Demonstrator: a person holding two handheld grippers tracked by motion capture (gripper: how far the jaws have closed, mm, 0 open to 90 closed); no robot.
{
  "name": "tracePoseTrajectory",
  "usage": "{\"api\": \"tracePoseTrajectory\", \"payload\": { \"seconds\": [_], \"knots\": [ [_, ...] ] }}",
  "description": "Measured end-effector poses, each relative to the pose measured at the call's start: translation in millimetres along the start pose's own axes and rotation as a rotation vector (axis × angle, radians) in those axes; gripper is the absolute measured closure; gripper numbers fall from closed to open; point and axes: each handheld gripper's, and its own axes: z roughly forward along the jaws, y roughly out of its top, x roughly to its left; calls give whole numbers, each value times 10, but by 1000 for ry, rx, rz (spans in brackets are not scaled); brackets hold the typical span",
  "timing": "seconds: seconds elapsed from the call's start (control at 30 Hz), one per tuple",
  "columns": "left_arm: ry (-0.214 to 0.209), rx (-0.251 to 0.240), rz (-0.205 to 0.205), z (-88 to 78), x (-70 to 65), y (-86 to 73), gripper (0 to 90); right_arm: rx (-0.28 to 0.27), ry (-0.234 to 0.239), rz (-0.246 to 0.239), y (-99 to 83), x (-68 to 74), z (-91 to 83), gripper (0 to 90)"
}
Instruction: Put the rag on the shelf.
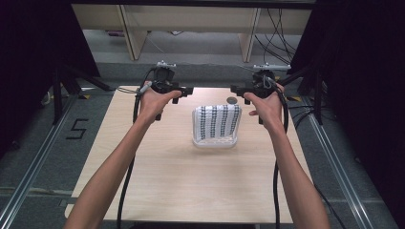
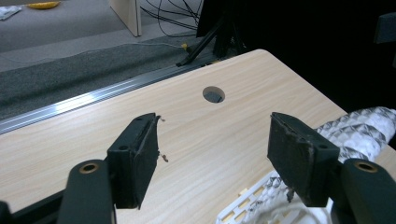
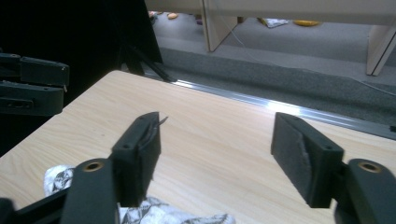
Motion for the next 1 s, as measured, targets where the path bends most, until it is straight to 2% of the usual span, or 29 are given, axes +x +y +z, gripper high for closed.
{"api": "tracePoseTrajectory", "payload": {
  "seconds": [0.1,0.17,0.2,0.23,0.27,0.3,0.33,0.43,0.53,0.63,0.67,0.77,0.83,0.87,0.9,1.0],
  "knots": [
    [2,-7,10,-48,-16,-31,306,0,10,-17,-43,23,-45,328],
    [3,-26,3,-75,-39,-51,301,1,15,-12,-54,33,-56,327],
    [3,-20,18,-97,-36,-60,297,3,14,-19,-61,38,-67,327],
    [2,-16,17,-112,-47,-68,296,2,18,-5,-72,53,-79,326],
    [-1,-19,23,-126,-52,-82,293,-3,16,-20,-81,54,-84,324],
    [0,-20,27,-144,-65,-97,289,2,13,-9,-95,75,-97,320],
    [0,-22,32,-161,-77,-111,288,-1,17,-29,-103,69,-104,315],
    [-14,-42,33,-220,-118,-153,282,-5,8,-49,-145,87,-146,307],
    [-16,-44,51,-287,-134,-207,271,-3,13,-33,-195,118,-190,297],
    [-23,-60,43,-344,-154,-269,268,-15,24,-49,-240,130,-246,290],
    [-23,-54,48,-367,-158,-285,268,-13,32,-35,-258,153,-270,285],
    [-22,-57,62,-414,-183,-338,260,-24,37,-72,-309,168,-313,275],
    [-35,-63,59,-439,-210,-372,259,-27,52,-69,-345,195,-343,273],
    [-35,-55,70,-462,-216,-388,257,-34,55,-69,-363,207,-356,271],
    [-39,-64,61,-470,-235,-407,255,-29,61,-65,-379,223,-372,269],
    [-44,-65,76,-518,-265,-463,250,-28,73,-75,-437,249,-398,267]
  ]
}}
